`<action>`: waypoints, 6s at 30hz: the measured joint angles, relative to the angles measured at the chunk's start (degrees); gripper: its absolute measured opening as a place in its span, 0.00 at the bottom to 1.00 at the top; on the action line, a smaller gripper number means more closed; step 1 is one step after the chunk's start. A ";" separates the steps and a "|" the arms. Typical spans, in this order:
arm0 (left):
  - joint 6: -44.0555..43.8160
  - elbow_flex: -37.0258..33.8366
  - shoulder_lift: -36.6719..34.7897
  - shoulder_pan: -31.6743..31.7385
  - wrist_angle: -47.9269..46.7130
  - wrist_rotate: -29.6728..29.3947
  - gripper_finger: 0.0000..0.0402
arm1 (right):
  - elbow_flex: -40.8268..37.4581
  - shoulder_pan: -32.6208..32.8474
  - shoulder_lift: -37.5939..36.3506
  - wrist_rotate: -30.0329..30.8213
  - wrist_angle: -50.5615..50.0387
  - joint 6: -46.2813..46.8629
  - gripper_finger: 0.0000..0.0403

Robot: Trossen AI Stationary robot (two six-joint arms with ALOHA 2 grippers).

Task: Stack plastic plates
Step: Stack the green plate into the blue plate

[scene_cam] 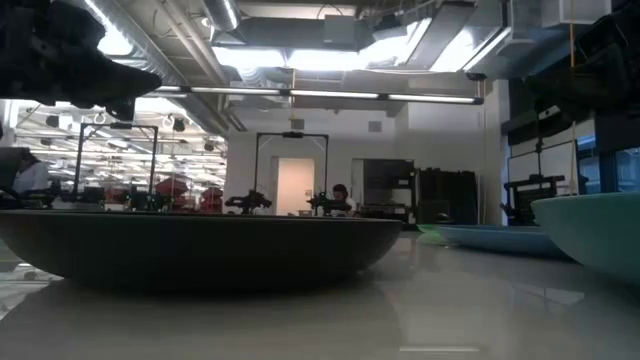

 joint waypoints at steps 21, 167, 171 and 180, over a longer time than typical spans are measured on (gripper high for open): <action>1.56 0.00 0.14 0.00 11.34 -5.82 0.01 | -0.02 -0.02 0.02 2.81 7.19 1.81 0.01; 7.92 42.41 76.41 -11.50 36.55 -6.61 0.01 | 35.10 26.99 23.56 44.77 -54.38 28.55 0.00; 7.92 42.41 76.41 -11.32 36.54 -6.57 0.01 | 35.10 26.99 23.66 48.95 -57.56 33.41 0.00; 7.94 42.41 76.41 -11.23 36.30 -6.58 0.01 | 34.03 26.99 23.66 49.77 -57.98 36.93 0.00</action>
